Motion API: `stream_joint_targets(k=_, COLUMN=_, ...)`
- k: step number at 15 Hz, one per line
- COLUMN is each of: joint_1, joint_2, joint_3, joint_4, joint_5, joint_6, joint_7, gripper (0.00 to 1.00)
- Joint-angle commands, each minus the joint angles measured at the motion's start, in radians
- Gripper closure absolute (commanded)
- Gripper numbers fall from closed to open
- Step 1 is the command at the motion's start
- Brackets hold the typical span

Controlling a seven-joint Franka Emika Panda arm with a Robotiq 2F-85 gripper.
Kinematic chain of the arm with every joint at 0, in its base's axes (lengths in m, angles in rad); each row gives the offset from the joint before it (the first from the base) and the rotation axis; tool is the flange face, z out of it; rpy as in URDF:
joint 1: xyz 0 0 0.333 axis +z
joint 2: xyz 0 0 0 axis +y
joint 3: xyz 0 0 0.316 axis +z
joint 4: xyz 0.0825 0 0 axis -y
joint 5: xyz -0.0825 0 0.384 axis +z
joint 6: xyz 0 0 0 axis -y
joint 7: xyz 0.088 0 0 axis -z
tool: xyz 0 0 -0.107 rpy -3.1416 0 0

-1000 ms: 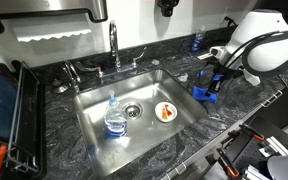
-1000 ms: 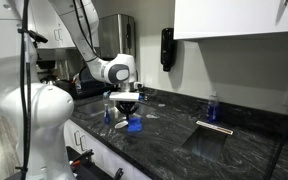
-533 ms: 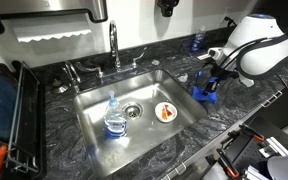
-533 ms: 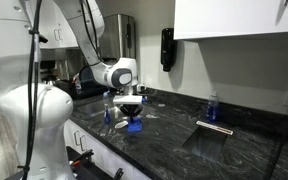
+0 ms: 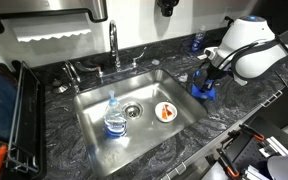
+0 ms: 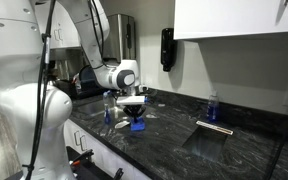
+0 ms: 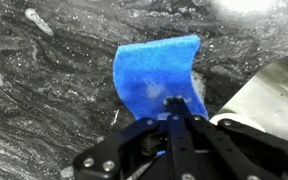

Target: Clean the counter with the sponge

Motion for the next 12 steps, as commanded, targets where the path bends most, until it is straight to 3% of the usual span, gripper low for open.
stream_joint_targets(k=1, joint_1=-0.048, joint_2=0.072, joint_3=0.018, joint_4=0.056, joint_5=-0.049, joint_6=0.033, joint_7=0.043, gripper=1.00)
stream_joint_targets(k=12, joint_1=-0.121, joint_2=0.129, joint_3=0.021, joint_4=0.143, joint_5=-0.004, joint_6=0.032, joint_7=0.045, gripper=1.00)
